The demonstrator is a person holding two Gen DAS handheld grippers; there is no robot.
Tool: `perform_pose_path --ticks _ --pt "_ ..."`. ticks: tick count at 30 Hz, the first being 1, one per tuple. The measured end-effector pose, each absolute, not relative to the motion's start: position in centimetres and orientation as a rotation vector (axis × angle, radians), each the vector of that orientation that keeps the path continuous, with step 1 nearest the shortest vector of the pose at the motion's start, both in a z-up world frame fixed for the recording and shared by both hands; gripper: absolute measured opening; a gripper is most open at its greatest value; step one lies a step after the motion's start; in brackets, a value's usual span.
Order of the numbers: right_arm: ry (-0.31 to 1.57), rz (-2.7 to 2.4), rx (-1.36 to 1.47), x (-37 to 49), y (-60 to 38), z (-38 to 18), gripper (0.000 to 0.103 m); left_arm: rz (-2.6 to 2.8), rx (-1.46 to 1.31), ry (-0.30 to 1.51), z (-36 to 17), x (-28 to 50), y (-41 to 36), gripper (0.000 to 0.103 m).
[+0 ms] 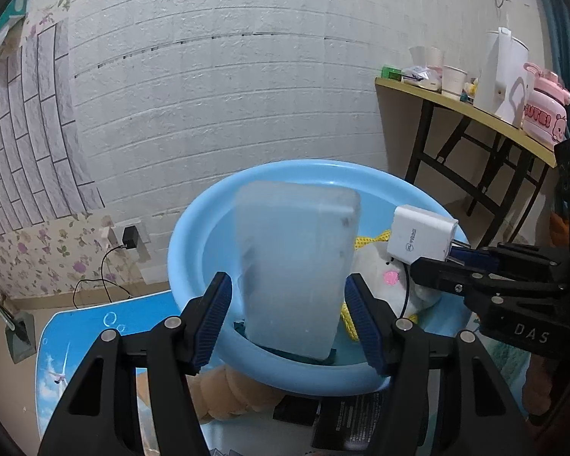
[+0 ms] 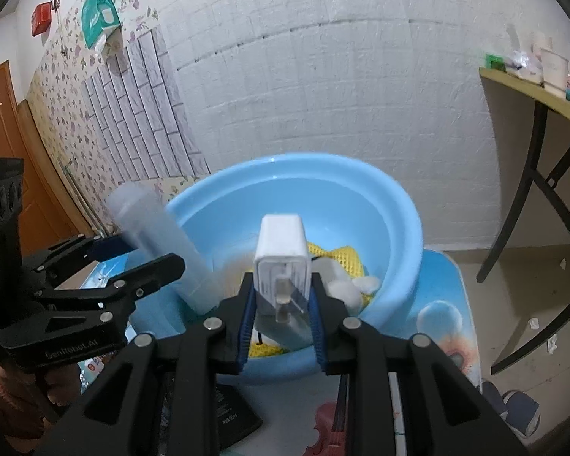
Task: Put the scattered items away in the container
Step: 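Carry both items over the blue basin and open both grippers to drop them, then move both grippers back toward the remaining items on the table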
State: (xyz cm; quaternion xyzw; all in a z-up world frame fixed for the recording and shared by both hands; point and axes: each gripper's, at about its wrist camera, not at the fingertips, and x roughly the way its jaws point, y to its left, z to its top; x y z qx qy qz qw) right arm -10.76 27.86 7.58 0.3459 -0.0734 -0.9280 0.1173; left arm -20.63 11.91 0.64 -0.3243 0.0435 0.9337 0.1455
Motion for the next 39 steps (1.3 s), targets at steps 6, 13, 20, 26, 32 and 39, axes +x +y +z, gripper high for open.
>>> perform_pose_path --ticks 6,13,20,26,32,39 --pt "-0.205 -2.721 1.014 -10.6 27.5 7.5 0.027 2.686 -0.941 0.12 0.6 -19.9 11.7 0.062" --pt "-0.186 -2.732 1.011 -9.3 27.2 7.9 0.027 2.695 -0.943 0.125 0.7 -17.9 11.0 0.062" --pt "-0.156 -2.756 0.995 -7.3 26.8 8.5 0.027 2.718 -0.961 0.101 0.6 -15.6 9.6 0.062" --pt "-0.161 -2.768 1.0 -6.6 26.6 8.9 0.029 2.741 -0.965 0.082 0.6 -13.8 8.4 0.062" --pt "-0.148 -2.766 1.017 -5.7 26.4 8.8 0.033 2.763 -0.971 0.07 0.6 -12.5 7.3 0.062" --pt "-0.175 -2.73 1.122 -4.6 26.8 6.7 0.033 2.758 -1.044 0.052 -1.1 -11.2 5.9 0.068"
